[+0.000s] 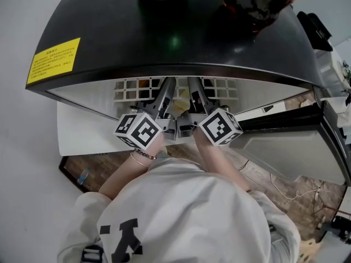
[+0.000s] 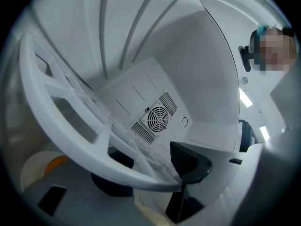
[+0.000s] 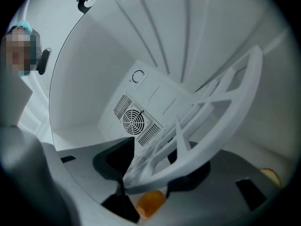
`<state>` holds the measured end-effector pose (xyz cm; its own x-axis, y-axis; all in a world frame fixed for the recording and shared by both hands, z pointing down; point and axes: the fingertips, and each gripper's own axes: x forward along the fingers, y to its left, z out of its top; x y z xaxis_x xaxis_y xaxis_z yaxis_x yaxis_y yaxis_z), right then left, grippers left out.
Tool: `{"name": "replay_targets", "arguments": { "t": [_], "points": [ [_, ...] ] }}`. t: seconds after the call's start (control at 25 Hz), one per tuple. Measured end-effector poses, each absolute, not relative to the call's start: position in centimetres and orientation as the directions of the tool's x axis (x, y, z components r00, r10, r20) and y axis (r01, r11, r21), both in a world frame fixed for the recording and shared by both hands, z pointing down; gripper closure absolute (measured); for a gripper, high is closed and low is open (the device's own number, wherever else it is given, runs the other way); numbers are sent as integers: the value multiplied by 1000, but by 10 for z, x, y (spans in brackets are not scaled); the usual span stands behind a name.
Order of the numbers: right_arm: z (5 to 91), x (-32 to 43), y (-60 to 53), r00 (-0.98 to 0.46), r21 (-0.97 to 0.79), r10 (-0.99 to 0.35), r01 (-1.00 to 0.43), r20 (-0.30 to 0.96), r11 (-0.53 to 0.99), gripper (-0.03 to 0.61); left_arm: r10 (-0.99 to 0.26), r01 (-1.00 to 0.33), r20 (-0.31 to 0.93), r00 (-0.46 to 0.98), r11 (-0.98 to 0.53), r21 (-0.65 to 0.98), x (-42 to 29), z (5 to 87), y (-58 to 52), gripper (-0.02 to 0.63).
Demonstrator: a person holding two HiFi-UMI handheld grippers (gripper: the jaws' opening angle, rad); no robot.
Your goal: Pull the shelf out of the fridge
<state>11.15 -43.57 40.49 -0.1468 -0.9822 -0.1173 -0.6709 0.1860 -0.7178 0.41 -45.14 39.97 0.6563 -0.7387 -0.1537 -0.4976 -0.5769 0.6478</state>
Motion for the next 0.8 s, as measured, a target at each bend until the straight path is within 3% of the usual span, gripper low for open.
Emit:
{"name": "replay_targets", "arguments": {
  "t": [0.8],
  "points": [
    [409, 112, -437, -122, -684, -989, -715, -82, 145, 368, -747, -527, -127, 653, -568, 632, 3, 402, -455, 379]
  ]
}}
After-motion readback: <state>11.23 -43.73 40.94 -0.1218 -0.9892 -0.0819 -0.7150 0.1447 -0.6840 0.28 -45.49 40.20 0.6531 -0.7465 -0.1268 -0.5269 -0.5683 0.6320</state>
